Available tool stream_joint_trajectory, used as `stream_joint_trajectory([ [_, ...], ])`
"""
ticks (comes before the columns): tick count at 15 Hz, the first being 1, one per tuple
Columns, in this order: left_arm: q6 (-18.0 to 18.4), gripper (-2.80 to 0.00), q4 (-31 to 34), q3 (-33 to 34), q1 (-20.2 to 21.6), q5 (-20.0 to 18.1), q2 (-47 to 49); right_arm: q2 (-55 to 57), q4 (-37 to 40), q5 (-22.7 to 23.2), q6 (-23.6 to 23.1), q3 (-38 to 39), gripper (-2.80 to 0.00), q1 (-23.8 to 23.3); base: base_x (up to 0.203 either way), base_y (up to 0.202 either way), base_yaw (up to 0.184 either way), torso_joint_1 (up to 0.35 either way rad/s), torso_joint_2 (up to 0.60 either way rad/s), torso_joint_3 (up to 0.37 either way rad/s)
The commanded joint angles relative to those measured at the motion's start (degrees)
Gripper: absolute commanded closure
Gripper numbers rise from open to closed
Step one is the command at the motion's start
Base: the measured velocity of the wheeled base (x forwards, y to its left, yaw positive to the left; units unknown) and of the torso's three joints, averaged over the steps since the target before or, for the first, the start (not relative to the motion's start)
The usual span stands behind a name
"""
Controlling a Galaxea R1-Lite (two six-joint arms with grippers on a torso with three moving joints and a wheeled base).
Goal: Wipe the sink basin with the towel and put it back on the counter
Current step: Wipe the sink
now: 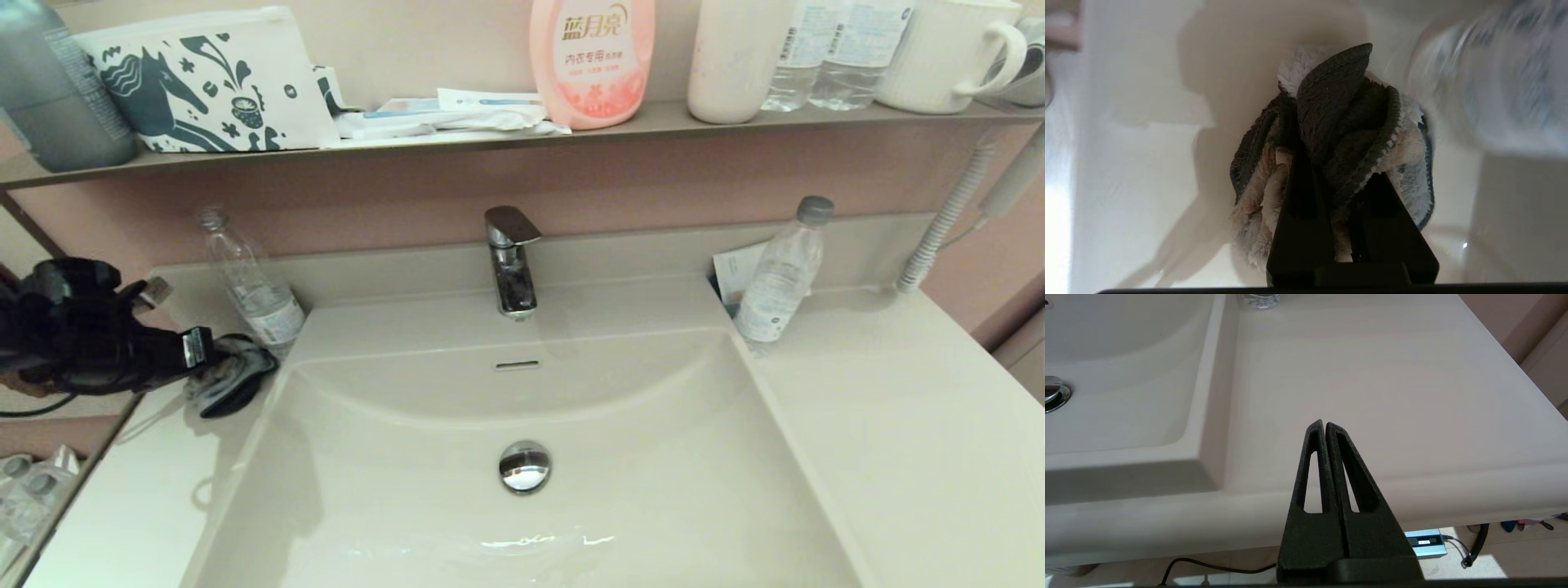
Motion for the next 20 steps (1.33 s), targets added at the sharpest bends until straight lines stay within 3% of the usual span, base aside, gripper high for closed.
stream_joint_trajectory([
  [1,-0.3,0.0,0.3,-3.9,-0.6,0.0,3.3,0.1,0.0,0.0,0.0,0.0,0.0,0.0,0.0,0.0,0.0,0.0,0.0,0.0],
  [5,-0.1,0.0,1.0,-11.4,2.4,0.4,6.5,0.1,0.0,0.0,0.0,0.0,0.0,0.0,0.0,0.0,0.0,0.0,0.0,0.0],
  [11,2.4,0.0,3.6,-8.2,7.6,0.3,3.3,0.1,0.0,0.0,0.0,0.0,0.0,0.0,0.0,0.0,0.0,0.0,0.0,0.0],
  [14,2.4,0.0,5.4,-1.9,8.4,0.2,-2.8,0.1,0.0,0.0,0.0,0.0,0.0,0.0,0.0,0.0,0.0,0.0,0.0,0.0],
  [17,3.6,0.0,5.5,9.0,8.7,-0.2,-9.4,0.1,0.0,0.0,0.0,0.0,0.0,0.0,0.0,0.0,0.0,0.0,0.0,0.0],
  [20,8.6,0.0,5.3,21.2,11.4,-2.1,-17.0,0.1,0.0,0.0,0.0,0.0,0.0,0.0,0.0,0.0,0.0,0.0,0.0,0.0],
])
